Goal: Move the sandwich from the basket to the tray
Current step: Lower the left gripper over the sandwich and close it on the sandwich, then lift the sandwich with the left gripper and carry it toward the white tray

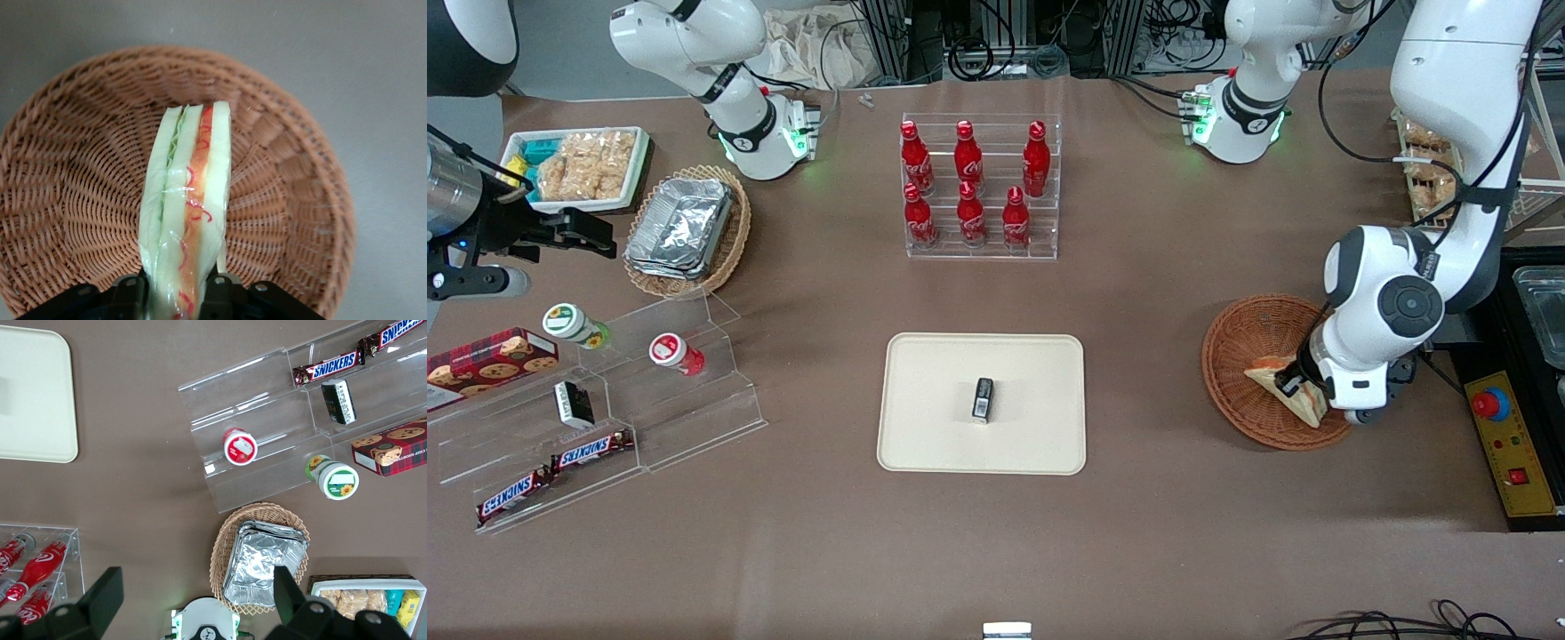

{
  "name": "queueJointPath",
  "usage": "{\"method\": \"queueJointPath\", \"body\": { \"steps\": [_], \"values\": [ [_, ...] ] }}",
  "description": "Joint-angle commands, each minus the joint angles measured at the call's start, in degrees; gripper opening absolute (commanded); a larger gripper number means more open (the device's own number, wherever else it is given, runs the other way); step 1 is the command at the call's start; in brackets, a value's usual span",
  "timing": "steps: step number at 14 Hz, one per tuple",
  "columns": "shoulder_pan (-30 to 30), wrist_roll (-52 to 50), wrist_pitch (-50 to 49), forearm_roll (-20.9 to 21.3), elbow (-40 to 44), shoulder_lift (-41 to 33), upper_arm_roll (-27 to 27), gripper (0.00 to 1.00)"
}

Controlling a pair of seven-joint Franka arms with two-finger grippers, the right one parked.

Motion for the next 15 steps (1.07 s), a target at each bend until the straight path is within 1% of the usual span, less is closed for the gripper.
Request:
{"method": "queueJointPath", "body": {
  "steps": [1,3,5,7,8,9,11,13,14,15],
  "values": [
    [-0.14,-2.07,-8.41,1.46,4.80,-2.80,-0.60,0.00],
    [0.29,-1.63,-19.30,1.20,12.60,-2.72,-4.01,0.00],
    [-0.23,-1.89,-28.89,0.32,21.74,-2.20,-5.69,0.00],
    [-0.40,-1.02,-35.85,-1.86,30.01,-1.06,-8.67,0.00],
    [-0.41,1.51,-37.71,-2.31,33.01,-0.61,-10.51,0.00],
    [-0.49,3.79,-37.81,-2.31,34.08,-0.35,-12.62,0.00],
    [-2.06,3.73,-37.28,-2.14,34.53,1.66,-16.75,0.00],
    [-6.53,5.04,-36.15,-1.53,36.98,5.61,-17.03,0.00],
    [-8.21,7.14,-33.97,-1.52,38.56,8.33,-17.03,0.00],
    [-9.88,11.86,-30.81,-1.52,39.27,11.05,-17.03,0.00]
  ]
}}
